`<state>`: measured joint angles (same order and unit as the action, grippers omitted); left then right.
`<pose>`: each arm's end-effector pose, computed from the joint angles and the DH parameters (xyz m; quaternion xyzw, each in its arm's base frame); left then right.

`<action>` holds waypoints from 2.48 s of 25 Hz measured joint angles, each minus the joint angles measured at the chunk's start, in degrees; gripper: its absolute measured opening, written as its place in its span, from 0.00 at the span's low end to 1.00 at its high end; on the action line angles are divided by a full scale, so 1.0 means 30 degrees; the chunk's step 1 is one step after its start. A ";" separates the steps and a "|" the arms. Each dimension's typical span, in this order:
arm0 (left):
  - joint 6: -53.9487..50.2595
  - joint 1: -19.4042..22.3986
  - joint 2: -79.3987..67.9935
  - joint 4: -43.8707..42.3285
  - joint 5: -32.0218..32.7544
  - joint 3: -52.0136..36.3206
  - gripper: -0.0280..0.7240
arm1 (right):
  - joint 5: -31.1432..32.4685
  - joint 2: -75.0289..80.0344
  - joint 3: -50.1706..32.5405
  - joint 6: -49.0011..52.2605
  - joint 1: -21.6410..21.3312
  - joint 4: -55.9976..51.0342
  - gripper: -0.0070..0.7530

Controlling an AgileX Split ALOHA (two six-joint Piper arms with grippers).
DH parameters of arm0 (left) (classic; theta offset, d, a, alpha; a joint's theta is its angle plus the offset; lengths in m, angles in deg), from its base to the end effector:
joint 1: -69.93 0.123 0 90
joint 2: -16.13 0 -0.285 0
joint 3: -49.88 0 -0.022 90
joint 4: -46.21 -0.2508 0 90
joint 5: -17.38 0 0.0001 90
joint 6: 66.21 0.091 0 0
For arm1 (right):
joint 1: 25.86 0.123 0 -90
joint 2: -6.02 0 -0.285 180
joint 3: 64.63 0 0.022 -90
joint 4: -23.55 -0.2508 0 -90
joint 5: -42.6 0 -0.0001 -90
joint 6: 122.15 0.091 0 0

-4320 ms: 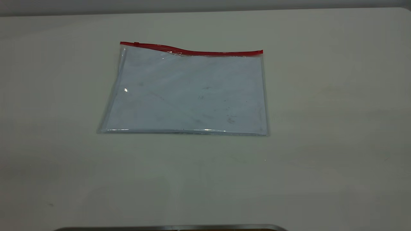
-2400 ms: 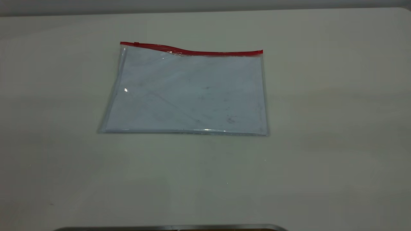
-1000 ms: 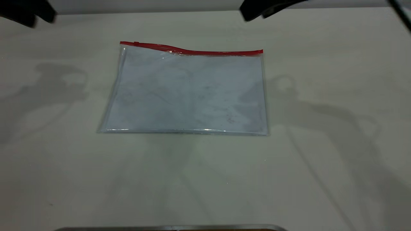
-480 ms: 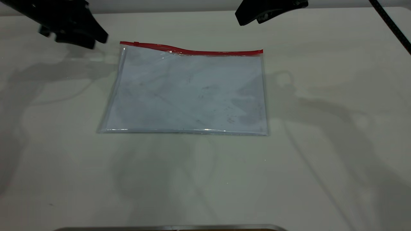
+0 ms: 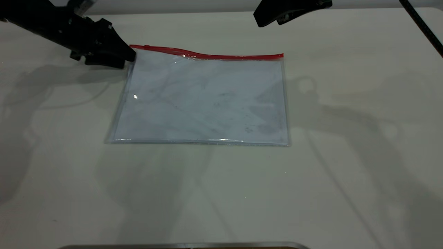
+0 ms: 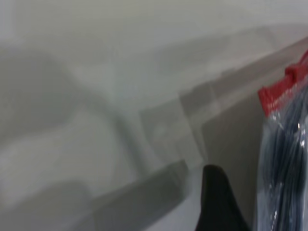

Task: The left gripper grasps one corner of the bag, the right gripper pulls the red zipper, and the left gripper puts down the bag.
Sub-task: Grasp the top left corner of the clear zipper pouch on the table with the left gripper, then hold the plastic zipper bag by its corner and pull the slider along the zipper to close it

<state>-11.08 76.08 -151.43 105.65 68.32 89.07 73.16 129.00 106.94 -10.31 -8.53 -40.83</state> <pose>0.5148 -0.0058 -0.0178 0.0778 0.9188 -0.3302 0.2016 0.3725 0.1600 0.1459 -0.2658 0.8925 0.2496 0.2654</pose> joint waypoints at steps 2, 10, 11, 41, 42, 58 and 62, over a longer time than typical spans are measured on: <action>0.0322 0.0000 -0.0266 0.0574 0.0022 0.0000 0.71 | 0.0000 0.0000 0.0000 0.0000 0.0000 0.0000 0.64; 0.0937 -0.0815 -0.0755 0.1543 0.0431 0.0146 0.71 | 0.0000 0.0000 0.0000 0.0000 0.0000 -0.0003 0.64; 0.1158 -0.1044 -0.0772 0.1543 0.0468 0.0146 0.70 | 0.0000 0.0000 0.0000 0.0000 0.0000 -0.0003 0.64; 1.2635 -0.4848 0.0188 -0.0355 0.4755 0.2652 0.11 | 0.6026 0.7083 0.9706 -0.3137 -0.1202 -0.1929 0.63; 1.2796 -0.5031 0.0267 -0.0430 0.4695 0.2652 0.11 | 0.6220 0.7238 0.9744 -0.3498 -0.1202 -0.2406 0.63; 1.3096 -0.6379 0.1214 -0.0828 0.4115 0.2652 0.11 | 0.6149 0.9352 0.9935 -0.6277 -0.1202 -0.4484 0.62; 1.3078 -0.6379 0.1214 -0.0864 0.4115 0.2652 0.11 | 0.6169 0.9352 0.9935 -0.6426 -0.1202 -0.4614 0.62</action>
<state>28.16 56.95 -147.78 103.06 80.66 97.03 91.67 157.05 136.74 -29.59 -12.14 -54.67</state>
